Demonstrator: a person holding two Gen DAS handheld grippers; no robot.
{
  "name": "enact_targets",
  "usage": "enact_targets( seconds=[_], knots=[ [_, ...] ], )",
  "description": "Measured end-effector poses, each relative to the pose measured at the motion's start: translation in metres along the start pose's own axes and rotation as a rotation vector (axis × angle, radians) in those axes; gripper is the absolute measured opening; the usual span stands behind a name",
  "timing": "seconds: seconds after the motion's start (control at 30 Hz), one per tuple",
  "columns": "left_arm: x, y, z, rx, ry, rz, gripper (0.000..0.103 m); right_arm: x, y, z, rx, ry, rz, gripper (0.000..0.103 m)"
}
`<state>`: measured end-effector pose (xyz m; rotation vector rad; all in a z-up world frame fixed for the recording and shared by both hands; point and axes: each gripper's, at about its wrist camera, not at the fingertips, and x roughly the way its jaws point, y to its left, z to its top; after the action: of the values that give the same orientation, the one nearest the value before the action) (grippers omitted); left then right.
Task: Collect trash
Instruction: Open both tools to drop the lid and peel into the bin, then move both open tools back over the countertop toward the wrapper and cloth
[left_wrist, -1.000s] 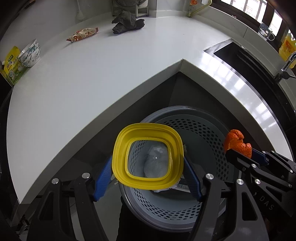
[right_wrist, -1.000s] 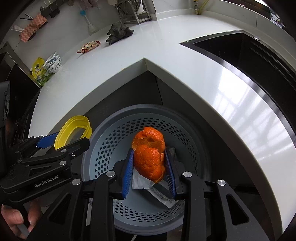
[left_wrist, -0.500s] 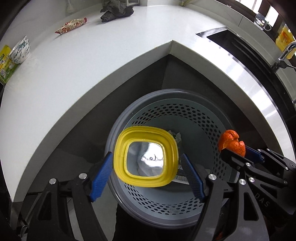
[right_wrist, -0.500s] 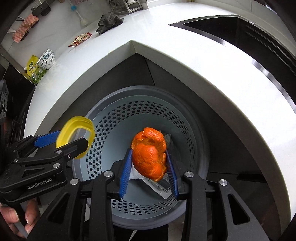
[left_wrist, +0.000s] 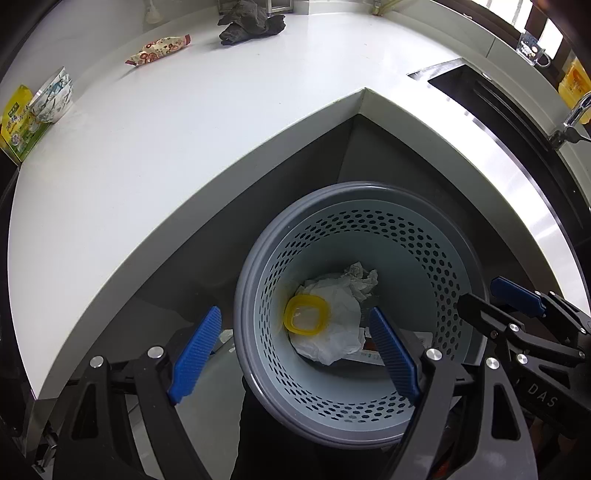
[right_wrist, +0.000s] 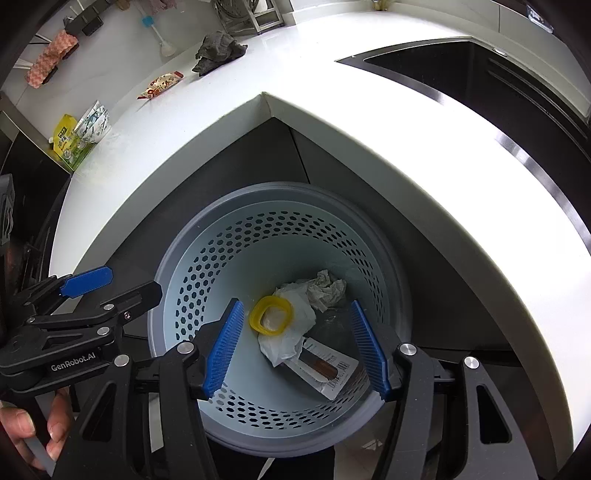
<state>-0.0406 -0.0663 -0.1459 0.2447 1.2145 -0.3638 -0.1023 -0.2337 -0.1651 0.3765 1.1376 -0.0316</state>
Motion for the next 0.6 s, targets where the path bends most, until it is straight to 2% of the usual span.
enact_targets(
  seconds=[0.27,0.6],
  knots=[
    [-0.017,-0.005,0.011,0.029,-0.026,0.011,0.081,-0.013,-0.001,0.009,0.027,-0.036,0.031,0.058],
    [-0.048,-0.008,0.029,0.037,-0.095,0.007,0.082,-0.042,-0.002,0.019,0.012,-0.1,0.026,0.058]
  ],
)
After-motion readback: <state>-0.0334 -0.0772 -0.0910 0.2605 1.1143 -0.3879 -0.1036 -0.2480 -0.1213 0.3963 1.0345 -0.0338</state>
